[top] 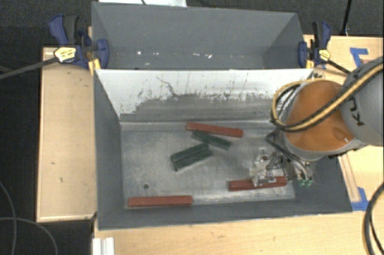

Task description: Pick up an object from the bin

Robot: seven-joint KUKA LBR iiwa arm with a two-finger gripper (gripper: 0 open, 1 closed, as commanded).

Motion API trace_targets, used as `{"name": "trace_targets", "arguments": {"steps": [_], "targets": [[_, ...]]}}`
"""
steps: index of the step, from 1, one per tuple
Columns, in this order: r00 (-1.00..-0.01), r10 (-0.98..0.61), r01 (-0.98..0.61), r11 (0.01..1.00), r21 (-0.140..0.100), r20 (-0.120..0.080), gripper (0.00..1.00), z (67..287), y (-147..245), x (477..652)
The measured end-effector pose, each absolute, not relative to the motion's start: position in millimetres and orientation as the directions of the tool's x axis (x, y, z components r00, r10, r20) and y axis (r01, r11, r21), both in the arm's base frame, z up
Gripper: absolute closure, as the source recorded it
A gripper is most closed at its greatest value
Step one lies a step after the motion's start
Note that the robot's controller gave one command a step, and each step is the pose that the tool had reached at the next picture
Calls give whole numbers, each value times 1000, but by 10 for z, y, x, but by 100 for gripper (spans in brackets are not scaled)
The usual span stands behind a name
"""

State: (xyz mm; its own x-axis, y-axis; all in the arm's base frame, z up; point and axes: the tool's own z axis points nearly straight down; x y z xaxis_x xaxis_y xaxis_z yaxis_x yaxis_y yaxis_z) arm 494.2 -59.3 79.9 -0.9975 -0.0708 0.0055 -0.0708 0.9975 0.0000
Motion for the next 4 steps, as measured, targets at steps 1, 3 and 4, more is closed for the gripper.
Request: {"name": "trace_targets", "arguments": {"steps": [1, 3, 4], "targets": [[-997, -72, -72, 997, -3, -25, 0, 767, -583, 4995], [-996, -90, -90, 996, -2, 1, 0, 868, -192, 5338], [-962, -271, -271, 962, 2, -8, 0, 869, 95, 5736]]}}
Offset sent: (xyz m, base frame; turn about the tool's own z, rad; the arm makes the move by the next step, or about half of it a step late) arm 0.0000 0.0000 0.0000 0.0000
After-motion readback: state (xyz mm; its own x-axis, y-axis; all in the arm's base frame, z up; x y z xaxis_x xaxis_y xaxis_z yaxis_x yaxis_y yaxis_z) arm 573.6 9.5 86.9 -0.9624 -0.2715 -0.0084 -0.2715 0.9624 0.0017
